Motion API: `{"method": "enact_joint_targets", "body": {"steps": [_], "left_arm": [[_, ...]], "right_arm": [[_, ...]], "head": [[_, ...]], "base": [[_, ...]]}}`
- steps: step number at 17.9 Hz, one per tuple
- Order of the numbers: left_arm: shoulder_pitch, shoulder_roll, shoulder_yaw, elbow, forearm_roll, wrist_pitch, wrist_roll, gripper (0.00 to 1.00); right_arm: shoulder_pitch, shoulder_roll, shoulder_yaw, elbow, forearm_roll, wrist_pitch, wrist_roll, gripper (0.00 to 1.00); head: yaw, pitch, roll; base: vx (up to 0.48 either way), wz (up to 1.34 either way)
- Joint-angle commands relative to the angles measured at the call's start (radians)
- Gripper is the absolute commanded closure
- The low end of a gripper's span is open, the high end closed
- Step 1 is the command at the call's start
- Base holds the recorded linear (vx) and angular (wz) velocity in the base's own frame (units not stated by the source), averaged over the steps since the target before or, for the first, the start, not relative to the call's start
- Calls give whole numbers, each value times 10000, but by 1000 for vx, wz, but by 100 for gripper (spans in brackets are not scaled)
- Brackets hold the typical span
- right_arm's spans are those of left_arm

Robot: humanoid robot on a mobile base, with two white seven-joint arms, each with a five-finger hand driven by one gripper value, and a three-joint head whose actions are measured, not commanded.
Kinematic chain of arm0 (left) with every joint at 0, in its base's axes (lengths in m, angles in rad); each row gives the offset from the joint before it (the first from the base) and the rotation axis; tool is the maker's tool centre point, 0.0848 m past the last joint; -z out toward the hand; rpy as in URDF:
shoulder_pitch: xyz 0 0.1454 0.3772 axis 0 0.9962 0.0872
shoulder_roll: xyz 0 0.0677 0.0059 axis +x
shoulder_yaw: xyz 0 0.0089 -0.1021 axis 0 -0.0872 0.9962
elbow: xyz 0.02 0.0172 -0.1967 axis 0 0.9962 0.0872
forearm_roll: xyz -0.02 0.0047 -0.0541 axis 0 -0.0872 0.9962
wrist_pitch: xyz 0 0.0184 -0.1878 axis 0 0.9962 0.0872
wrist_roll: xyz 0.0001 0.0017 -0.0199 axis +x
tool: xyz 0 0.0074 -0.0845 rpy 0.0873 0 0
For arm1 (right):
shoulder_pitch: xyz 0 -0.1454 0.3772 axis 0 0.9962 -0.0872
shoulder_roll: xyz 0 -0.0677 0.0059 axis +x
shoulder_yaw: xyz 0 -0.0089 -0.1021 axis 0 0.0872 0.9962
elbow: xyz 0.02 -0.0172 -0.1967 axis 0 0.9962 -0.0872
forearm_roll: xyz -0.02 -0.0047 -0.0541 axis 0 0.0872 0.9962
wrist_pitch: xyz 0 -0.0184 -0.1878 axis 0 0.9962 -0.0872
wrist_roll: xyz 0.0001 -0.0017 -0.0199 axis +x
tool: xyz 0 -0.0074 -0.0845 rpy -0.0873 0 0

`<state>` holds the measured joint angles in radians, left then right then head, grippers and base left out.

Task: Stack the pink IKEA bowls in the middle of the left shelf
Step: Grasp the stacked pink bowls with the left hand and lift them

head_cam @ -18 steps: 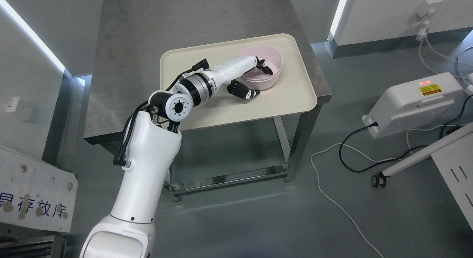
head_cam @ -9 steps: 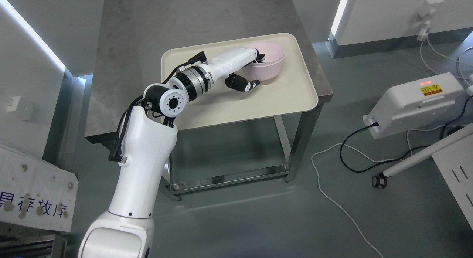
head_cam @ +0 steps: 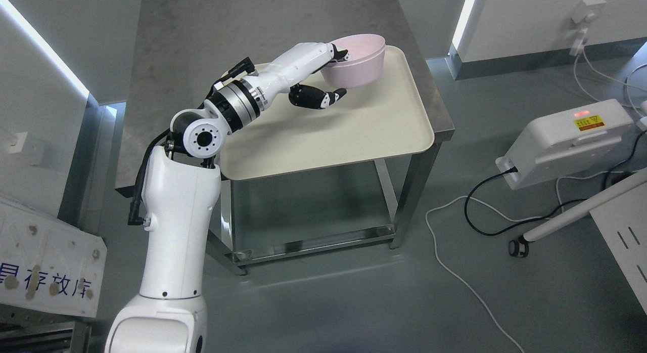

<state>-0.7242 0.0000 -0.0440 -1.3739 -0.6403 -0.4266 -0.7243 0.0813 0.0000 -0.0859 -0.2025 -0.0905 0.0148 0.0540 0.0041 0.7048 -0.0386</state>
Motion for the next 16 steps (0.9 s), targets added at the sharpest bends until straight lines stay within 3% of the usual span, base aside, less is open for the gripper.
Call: {"method": "enact_joint_targets", "body": {"steps": [1, 16], "left_arm": [[859, 175, 1896, -1553, 987, -595, -28, 99], [1060, 175, 2066, -2506, 1525, -581, -28, 98]], "right_arm": [[0, -175, 0, 0, 0, 5, 73, 0], [0, -175, 0, 0, 0, 5, 73, 0]], "head": [[0, 0, 0], [0, 0, 0]], "base": [[0, 0], [0, 0]]}}
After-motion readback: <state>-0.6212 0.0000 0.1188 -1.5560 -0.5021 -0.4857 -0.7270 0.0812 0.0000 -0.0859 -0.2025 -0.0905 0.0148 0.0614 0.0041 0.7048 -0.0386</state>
